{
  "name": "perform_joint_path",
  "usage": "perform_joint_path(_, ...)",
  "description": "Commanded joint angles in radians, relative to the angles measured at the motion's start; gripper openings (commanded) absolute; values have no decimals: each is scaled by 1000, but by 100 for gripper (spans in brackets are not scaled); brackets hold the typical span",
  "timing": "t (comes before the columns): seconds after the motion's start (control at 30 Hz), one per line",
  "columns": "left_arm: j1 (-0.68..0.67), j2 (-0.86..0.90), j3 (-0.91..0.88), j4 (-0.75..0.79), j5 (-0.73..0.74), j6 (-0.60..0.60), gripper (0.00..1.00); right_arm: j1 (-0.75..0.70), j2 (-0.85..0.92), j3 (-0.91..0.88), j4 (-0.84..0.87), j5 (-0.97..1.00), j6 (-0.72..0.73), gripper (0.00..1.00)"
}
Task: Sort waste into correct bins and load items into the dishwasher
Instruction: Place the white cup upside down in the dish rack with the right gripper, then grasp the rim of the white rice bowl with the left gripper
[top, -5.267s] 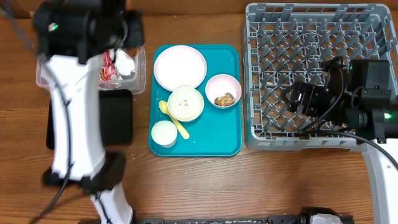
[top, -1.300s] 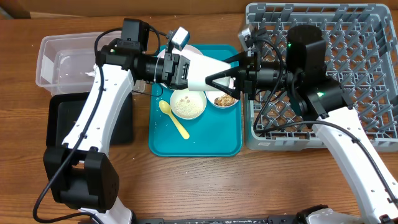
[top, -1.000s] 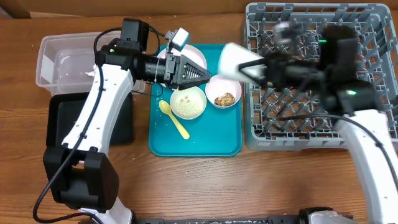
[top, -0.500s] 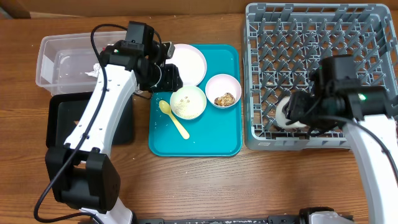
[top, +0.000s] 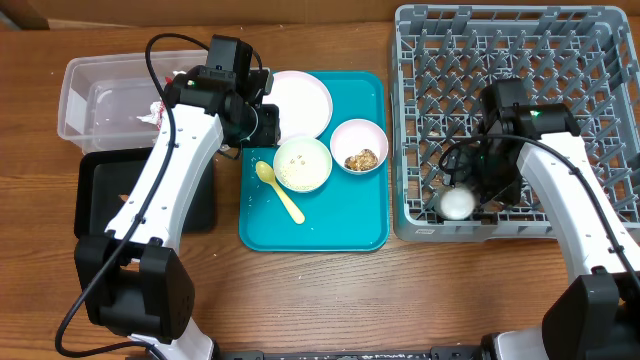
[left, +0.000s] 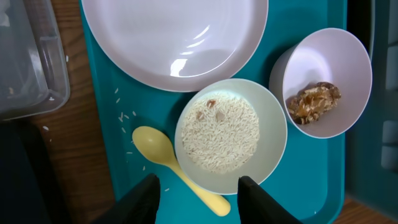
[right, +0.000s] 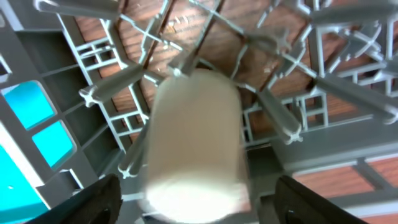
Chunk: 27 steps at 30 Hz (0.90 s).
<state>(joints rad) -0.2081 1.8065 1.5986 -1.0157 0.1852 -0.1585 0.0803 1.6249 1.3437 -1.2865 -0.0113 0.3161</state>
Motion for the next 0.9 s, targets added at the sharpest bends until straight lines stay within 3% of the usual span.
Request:
perform_joint_path(0.0, -5, 5, -8, 11, -13, 5, 44, 3, 0, 85, -32, 10, 4, 85)
perform_joint_path(0.23, -19, 5, -9, 12, -6, 56, 43, 58, 0, 389, -133, -74, -43, 84)
perform_joint_path(0.37, -126, 5, -16, -2, -5, 272, 44, 104, 2, 412, -112, -72, -43, 85)
perform_joint_path(0.47, -262, 6, -84, 73, -111, 388, 52, 99, 2, 412, -119, -68, -43, 85)
perform_joint_path(0.87, -329, 6, -321, 341, -167, 399, 55, 99, 2, 412, -134, -34, -43, 84)
